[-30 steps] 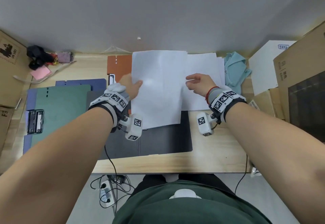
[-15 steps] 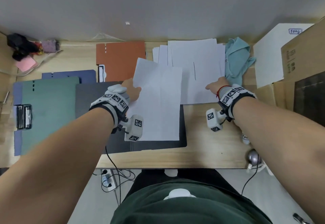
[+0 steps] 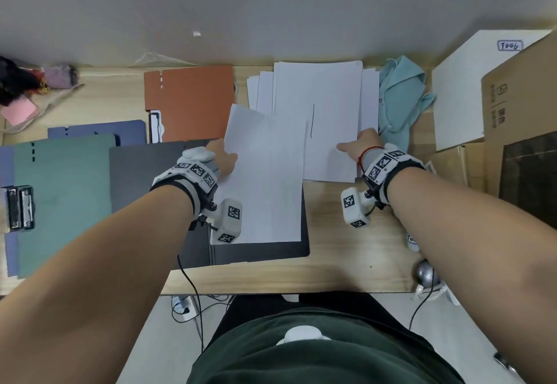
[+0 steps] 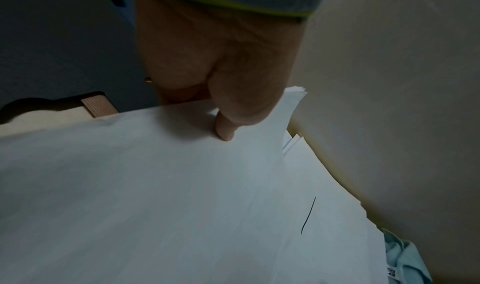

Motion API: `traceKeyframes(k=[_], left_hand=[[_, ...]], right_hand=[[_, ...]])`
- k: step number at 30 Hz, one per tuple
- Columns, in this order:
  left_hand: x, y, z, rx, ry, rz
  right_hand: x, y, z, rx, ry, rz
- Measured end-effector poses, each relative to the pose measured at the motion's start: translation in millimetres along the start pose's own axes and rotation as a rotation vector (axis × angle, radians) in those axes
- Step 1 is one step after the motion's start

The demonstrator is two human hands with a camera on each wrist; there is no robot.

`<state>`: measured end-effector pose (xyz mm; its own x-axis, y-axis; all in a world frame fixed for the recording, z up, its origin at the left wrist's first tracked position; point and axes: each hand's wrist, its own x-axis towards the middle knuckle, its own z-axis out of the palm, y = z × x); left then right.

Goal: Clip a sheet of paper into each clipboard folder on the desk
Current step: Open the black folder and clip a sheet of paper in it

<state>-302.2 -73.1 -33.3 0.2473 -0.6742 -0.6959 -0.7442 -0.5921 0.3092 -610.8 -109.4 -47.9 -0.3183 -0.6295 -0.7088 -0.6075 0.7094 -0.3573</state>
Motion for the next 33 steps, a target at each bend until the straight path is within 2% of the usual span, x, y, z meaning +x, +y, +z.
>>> traceKeyframes(k=[6,10,15,18,19,21,23,25,26,28,29,31,33], left_hand=[[-1,1,0,-0.042,-0.063,0.076],[-1,-5,-4,0.025,-0.014,0.107],[-1,-15,-14,0.078,0.039,0.048],[-5,-22,-23,0.07,0.035,0.048],[-6,-26,-25,0.066,0.041,0.058],[-8,-29,-28,0.062,0.052,0.072],[-12,-32,-29,0.034,0.06,0.093],[-15,-33,-30,-0.007,0.073,0.106],[-19,-33,-33,-0.034,0.08,0.11],[-25,-34,-36,-0.103,0.113,0.122],[-26,-35,-38,-0.16,0.135,0.131],[-30,-33,-42,-0.302,0.19,0.151],[-34,-31,-48,-0.405,0.261,0.172]], right_hand=[[8,3,7,-0.004,0.074,-0.049],[8,7,6,-0.048,0.102,-0.073],[11,10,5,-0.039,0.11,-0.021],[10,12,14,-0.075,0.283,-0.014],[7,9,16,-0.095,0.288,-0.044],[1,3,20,-0.202,0.169,-0.067],[-5,-6,24,-0.363,0.03,0.008],[-16,-15,26,-0.418,-0.01,0.022],[-24,-20,28,-0.391,-0.01,-0.037],[-41,-34,33,-0.182,-0.076,-0.21],[-53,-41,36,-0.02,-0.172,-0.279],[-75,-55,40,0.263,-0.384,-0.299],[-92,-65,43,0.388,-0.488,-0.292]])
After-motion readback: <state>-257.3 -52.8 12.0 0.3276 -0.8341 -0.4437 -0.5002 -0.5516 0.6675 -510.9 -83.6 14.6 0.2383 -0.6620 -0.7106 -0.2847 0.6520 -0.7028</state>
